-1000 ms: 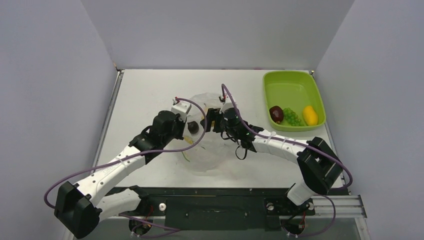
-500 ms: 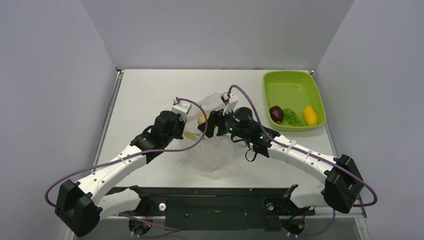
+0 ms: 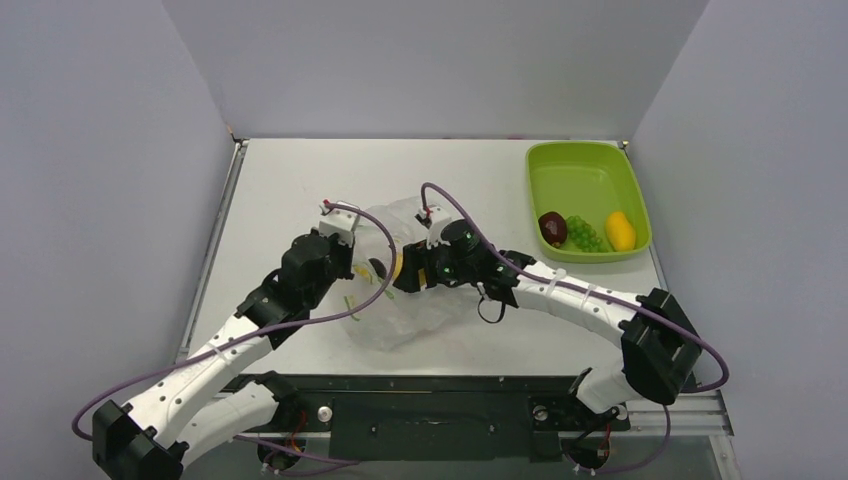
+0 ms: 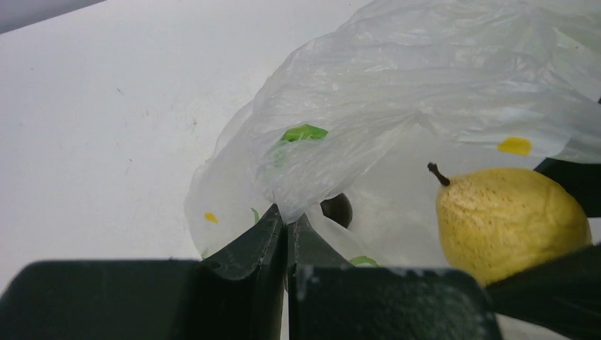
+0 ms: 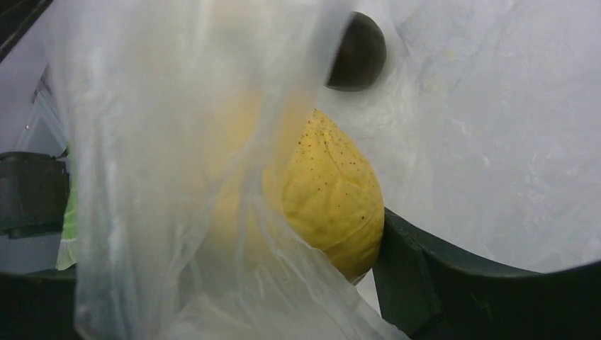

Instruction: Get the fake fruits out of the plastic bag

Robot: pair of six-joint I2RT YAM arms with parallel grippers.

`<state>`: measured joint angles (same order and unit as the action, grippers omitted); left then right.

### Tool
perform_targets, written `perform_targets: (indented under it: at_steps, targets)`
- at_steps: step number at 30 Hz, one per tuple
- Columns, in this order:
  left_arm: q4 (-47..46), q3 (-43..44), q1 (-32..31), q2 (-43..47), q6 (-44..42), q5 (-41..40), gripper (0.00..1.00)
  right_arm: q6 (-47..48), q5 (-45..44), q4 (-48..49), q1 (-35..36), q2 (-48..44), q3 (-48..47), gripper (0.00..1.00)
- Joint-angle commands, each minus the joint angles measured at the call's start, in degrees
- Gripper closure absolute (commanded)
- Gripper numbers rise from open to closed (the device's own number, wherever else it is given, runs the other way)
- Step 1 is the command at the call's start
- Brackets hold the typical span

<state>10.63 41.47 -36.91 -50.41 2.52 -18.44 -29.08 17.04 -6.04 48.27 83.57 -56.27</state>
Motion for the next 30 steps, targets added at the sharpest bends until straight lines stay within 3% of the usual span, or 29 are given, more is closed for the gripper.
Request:
perform_targets:
  at_steps: [1,8,14,20,25,30]
  targets:
    - [-1.5,1.7,0.3,-3.4,-0.7,-2.7,1.00,3.2,-1.6,-1.8,4.1,-3.9,-4.4,1.00]
    - [1.1,4.1,0.4,-7.8,-0.7,-2.0,1.00,4.3,-5.0,6.4,4.1,-14.2,-0.7,1.00]
    - [0.3,3.5,0.4,-6.3,-0.8,-2.2,1.00,-4.1,-11.8,12.0,-0.1,-20.4,3.7,1.00]
    - [-0.2,3.1,0.4,-5.6,-0.9,-2.8,1.00,-21.6,0.8,27.2,-9.1,-19.7,9.4,1.00]
    - [0.3,3.2,0.3,-5.5,-0.9,-3.5,1.00,-23.0,4.0,26.0,-10.6,-19.9,7.3,1.00]
    - [0.7,3.8,0.3,-5.9,-0.2,-10.3,1.00,-14.6,0.7,12.4,-10.8,-22.1,1.8,1.00]
